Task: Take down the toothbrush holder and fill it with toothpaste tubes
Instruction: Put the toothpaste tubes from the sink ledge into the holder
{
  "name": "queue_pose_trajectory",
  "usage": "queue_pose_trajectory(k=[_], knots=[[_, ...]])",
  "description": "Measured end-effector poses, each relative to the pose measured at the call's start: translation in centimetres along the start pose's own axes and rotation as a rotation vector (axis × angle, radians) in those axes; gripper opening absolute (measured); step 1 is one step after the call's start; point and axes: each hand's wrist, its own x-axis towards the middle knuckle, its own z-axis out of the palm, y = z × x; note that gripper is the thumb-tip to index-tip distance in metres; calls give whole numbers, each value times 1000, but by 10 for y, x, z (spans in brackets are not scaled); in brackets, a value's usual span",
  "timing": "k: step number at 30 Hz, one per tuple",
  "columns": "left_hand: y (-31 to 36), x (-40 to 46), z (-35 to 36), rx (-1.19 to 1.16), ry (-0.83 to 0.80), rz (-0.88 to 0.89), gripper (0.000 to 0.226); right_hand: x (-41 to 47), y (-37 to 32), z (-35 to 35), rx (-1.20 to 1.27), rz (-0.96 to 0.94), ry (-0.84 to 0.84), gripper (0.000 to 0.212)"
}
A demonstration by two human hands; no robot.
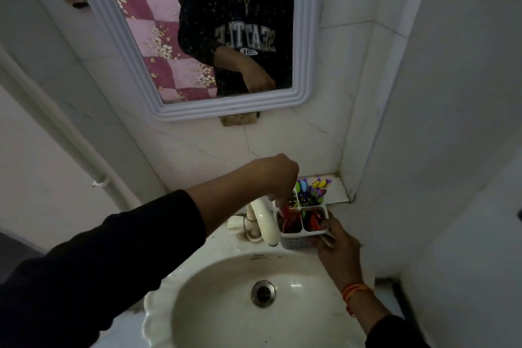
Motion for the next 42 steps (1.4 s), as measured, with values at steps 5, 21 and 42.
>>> queue_pose_trajectory(k=[5, 21, 42], knots=[[17, 1, 14, 14, 26, -1, 29, 0, 5, 2, 38, 29, -8, 47], [-107, 2, 80, -454, 83, -432, 38, 3, 5, 5, 210, 177, -63, 70], [-132, 11, 163, -438, 193, -650, 50, 7, 12, 14, 245, 264, -38, 69]])
